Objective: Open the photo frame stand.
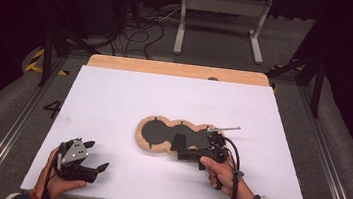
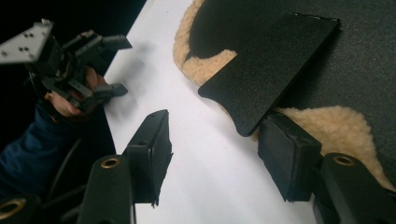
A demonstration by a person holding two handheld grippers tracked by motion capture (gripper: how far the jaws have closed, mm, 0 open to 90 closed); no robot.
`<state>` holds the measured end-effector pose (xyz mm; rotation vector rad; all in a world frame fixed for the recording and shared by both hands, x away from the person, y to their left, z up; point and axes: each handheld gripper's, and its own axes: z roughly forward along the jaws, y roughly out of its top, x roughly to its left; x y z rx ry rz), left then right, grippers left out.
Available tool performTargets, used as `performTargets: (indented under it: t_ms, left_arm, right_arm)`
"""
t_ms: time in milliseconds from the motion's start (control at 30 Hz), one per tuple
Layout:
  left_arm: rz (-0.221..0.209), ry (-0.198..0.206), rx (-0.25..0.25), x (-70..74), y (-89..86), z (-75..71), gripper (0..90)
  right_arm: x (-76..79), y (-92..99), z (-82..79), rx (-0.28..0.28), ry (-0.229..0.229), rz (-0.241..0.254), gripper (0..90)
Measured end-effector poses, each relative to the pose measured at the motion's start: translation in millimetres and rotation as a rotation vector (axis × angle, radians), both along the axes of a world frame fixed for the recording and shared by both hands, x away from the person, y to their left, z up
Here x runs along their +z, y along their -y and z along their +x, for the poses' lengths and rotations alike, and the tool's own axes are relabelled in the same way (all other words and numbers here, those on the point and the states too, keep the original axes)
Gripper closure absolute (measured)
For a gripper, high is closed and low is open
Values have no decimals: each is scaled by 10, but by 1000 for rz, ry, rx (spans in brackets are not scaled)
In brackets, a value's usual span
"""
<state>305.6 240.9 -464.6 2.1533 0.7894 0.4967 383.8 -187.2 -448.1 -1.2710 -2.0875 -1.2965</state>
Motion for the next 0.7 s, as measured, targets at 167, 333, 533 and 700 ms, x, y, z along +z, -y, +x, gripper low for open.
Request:
performTargets:
  t_ms: [167,333,533,700]
  left_arm:
    - [5,-6,-2,-9,19,11,138]
    - [16,3,-9,8,88,78,139]
    - [-55,-21,-8,81,181,330,147]
    - [-122,-73,-21,109,309,581,150]
  right_arm:
    - [-28,25,18,-73,-65,59,461]
    - [-62,37,66,-160,-112,106,543]
    - [-111,-12,93,-224,-122,113,596]
    - [-125,-26,114,-219,-132,126,593]
